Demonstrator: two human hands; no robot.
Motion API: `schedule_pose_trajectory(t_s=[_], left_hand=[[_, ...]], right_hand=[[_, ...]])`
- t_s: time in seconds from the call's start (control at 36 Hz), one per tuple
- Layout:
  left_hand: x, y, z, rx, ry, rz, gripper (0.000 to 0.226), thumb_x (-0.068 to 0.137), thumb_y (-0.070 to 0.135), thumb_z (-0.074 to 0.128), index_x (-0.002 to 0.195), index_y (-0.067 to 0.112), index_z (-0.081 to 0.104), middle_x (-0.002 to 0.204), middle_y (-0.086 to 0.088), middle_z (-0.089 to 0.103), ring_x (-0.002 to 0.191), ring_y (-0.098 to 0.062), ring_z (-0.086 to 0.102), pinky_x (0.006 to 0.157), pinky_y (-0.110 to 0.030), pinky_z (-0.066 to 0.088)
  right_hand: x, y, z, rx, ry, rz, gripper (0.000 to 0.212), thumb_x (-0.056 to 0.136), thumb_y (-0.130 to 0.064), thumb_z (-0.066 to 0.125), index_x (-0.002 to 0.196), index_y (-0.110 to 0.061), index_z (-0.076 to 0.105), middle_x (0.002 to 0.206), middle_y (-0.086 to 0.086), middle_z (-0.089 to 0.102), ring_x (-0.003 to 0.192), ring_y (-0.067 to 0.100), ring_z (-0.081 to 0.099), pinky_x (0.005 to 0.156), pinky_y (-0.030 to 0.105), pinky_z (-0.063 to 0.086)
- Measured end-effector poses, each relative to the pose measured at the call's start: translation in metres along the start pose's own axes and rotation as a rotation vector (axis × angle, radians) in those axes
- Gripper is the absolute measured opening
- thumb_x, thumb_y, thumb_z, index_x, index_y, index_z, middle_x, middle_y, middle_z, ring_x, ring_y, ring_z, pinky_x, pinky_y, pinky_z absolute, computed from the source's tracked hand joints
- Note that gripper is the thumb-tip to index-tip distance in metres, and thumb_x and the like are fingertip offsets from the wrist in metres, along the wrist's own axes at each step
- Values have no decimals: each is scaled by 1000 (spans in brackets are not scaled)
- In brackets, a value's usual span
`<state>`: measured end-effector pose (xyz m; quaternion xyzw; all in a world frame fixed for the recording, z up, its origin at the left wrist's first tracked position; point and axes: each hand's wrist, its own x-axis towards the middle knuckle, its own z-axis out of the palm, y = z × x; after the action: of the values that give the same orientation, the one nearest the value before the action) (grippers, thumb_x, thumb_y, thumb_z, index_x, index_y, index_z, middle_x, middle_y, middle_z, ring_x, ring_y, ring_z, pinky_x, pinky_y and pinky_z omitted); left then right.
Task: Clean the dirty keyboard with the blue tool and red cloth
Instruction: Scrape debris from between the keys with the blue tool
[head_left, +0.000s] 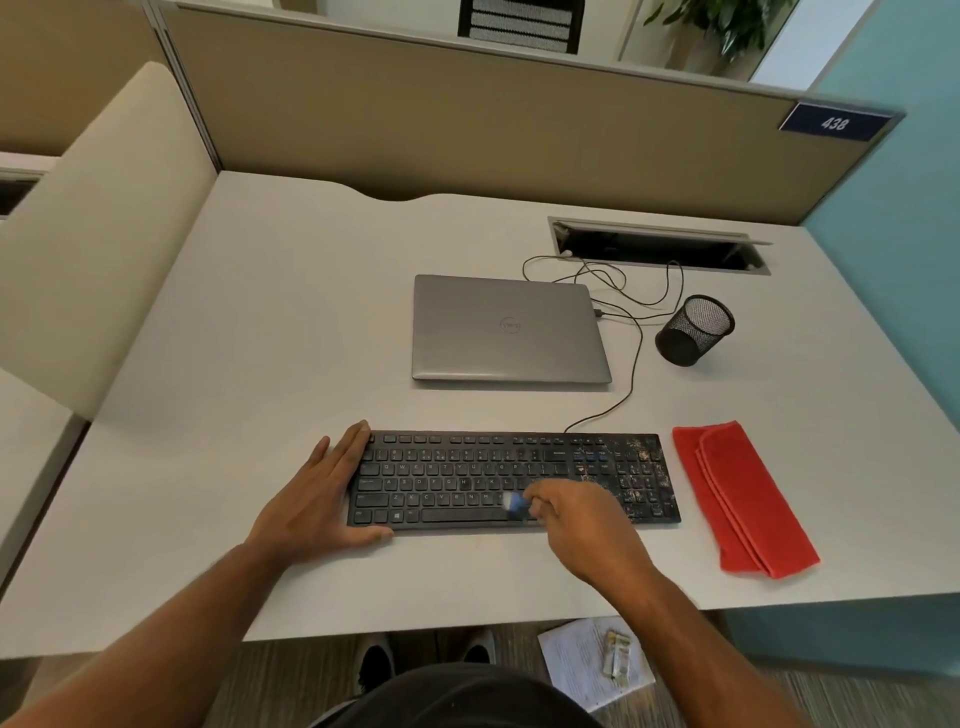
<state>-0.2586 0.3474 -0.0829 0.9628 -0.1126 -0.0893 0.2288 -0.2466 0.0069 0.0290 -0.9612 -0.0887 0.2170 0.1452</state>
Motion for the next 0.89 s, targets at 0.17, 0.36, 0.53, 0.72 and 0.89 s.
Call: schedule_pose_trajectory(t_s=[0.17,0.36,0.53,0.72,0.89], left_hand=[[1,0,-1,3,-6,-9,138,70,95,58,161,28,-21,172,11,-13,158,-11,-5,127,-27,-10],[0,4,-2,-9,-2,-13,137,70,94,59,160,30,-22,170,13,-16,153,-8,-14,122,-20,-17],[-1,6,-4,-3,-7,-14,137,70,92,61,162,27,-18,169,12,-15,152,-7,-11,119,-15,-20],[0,5,-4,1,-9,-5,138,70,96,56,161,26,-20,170,12,-15,155,-6,-12,124,-22,-15],[0,4,-3,6,-8,-3,138,70,97,54,161,25,-20,171,11,-15,157,-7,-9,126,-25,-13]], right_hand=[[-5,-2,2,-92,-56,-43,32,100,-12,48,119,-29,68,104,-2,72,80,13,61,62,20,39],[4,-21,4,-12,35,-84,23,105,-32,43,101,-27,65,85,-7,70,67,8,62,64,28,51],[5,-44,6,-188,31,-173,30,103,-16,44,122,-23,65,102,7,74,90,26,68,68,28,39],[1,-19,-7,-292,37,-6,29,98,-16,47,119,-21,67,102,5,75,74,22,60,70,30,45],[3,-32,7,-142,93,-12,23,103,-22,46,104,-16,68,93,3,74,75,20,65,66,29,43]])
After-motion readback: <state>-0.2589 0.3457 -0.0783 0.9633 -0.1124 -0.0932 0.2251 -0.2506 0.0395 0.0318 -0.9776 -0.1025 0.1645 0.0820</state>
